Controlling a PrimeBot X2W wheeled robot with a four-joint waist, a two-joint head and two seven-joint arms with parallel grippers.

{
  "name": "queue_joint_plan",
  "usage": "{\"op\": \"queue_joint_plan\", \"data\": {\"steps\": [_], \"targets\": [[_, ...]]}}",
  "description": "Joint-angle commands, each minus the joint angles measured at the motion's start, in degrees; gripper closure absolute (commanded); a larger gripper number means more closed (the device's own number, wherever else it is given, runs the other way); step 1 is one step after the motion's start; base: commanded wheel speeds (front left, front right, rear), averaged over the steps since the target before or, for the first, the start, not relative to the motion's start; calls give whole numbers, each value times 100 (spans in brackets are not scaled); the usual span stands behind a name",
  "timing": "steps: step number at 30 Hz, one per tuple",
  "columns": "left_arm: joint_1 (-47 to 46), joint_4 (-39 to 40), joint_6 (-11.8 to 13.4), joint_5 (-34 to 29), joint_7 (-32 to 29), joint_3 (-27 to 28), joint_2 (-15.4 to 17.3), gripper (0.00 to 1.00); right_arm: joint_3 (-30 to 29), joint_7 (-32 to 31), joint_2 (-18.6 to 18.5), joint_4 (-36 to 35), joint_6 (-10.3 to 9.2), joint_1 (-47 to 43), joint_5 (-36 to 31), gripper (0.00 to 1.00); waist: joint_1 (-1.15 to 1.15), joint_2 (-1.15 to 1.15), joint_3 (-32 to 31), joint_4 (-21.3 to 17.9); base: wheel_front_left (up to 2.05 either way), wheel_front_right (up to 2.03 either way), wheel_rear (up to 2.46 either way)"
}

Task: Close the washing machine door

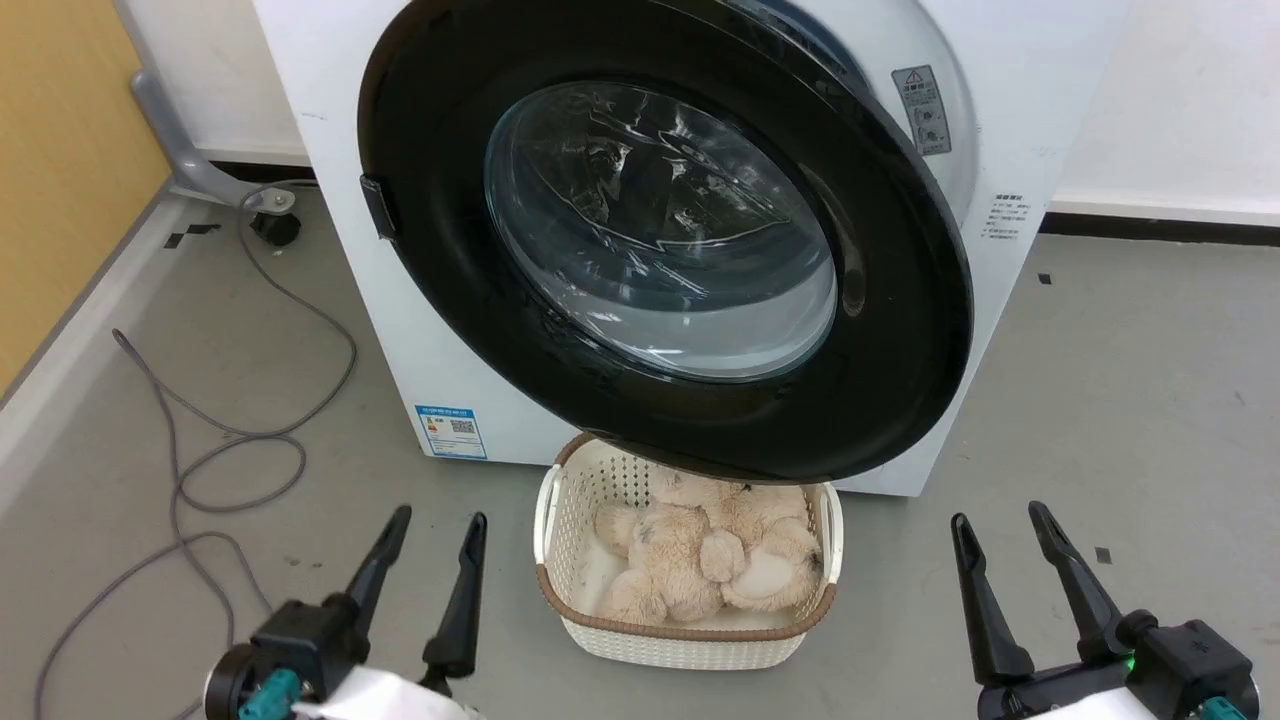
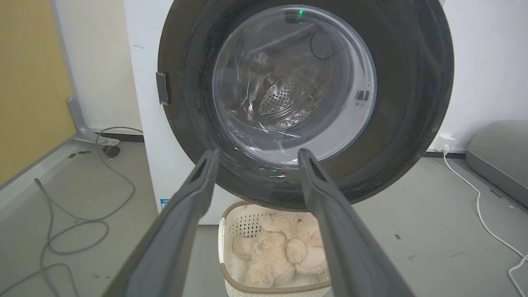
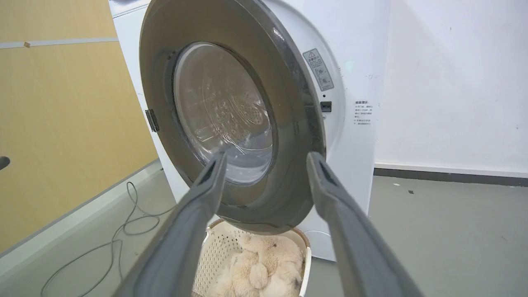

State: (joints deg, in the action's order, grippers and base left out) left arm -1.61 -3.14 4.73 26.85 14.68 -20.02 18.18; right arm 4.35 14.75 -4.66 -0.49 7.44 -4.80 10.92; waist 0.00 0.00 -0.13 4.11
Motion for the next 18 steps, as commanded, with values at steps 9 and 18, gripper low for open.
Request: {"op": "queue_joint_plan", "data": {"steps": [9, 18], "targets": [[380, -72, -54, -536, 31, 195, -386, 0, -14, 9, 0, 99, 5, -82, 18, 0, 0, 0, 71, 57, 0, 0, 0], [231, -14, -235, -785, 31, 408, -616, 0, 377, -138, -277, 58, 5, 244, 50, 100, 0, 0, 498, 212, 0, 0, 0]]}}
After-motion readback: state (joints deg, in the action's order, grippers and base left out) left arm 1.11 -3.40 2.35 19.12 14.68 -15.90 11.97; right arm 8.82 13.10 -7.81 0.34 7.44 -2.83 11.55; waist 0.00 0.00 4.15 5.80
